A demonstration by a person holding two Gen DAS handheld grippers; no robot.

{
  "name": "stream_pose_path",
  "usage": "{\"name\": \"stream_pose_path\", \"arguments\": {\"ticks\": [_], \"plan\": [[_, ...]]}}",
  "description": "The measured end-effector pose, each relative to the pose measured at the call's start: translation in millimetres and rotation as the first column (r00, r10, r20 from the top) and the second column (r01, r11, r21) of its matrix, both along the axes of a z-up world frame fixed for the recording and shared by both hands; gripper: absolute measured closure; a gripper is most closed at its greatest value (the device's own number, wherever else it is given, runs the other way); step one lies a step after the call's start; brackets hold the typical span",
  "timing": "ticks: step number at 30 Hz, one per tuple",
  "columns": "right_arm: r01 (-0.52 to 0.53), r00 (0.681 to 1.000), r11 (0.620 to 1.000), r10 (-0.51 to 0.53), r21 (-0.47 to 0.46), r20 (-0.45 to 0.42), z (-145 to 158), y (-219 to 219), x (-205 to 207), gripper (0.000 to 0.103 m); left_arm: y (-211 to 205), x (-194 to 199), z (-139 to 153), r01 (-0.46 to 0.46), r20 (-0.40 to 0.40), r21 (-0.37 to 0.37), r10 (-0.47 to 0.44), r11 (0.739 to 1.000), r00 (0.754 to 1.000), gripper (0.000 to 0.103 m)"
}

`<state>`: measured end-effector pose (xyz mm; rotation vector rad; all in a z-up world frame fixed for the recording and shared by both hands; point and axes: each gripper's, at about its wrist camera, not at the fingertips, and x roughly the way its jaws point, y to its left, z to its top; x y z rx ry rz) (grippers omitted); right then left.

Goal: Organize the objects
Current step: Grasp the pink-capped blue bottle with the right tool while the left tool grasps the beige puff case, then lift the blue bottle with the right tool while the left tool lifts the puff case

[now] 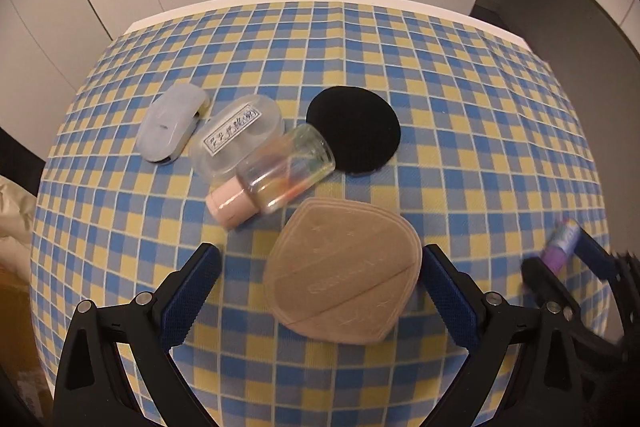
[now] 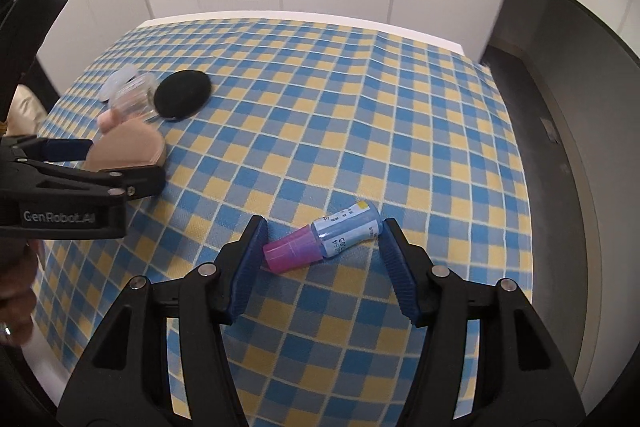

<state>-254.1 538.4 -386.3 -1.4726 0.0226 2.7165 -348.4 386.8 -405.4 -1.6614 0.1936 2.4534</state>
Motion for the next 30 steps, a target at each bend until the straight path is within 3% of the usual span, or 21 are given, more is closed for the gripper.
{"name": "stream_pose_path", "arguments": {"ticks": [1, 3, 14, 20, 30], "plan": [[0.013, 1.0, 1.0, -0.013, -0.002, 0.002, 0, 0, 0, 0.043, 3, -3, 2, -0.007, -0.001, 0.001, 0.007, 1.0, 1.0, 0.008], [0.041, 0.999, 0.999, -0.041, -0.011, 0.006, 0, 0, 2, 0.043, 8, -7, 8, -0.022, -0.019, 0.01, 0.022, 1.0, 1.0, 0.036], [0.182, 0.981, 0.981, -0.177, -0.069, 0.077, 4, -4, 3, 0.043, 8, -11, 25, -0.054, -0.035, -0.025, 0.053, 0.998, 0.998, 0.038], [0.215, 0.973, 0.977, -0.213, -0.015, 0.094, 14, -13, -4, 0.043, -2, -11, 42, -0.062, -0.051, -0.023, 0.061, 0.998, 0.997, 0.038], [0.246, 0.968, 0.969, -0.244, -0.035, 0.055, 61, -20, -6, 0.043, -52, 16, 105, -0.059, -0.125, 0.01, 0.06, 0.998, 0.99, 0.038]]}}
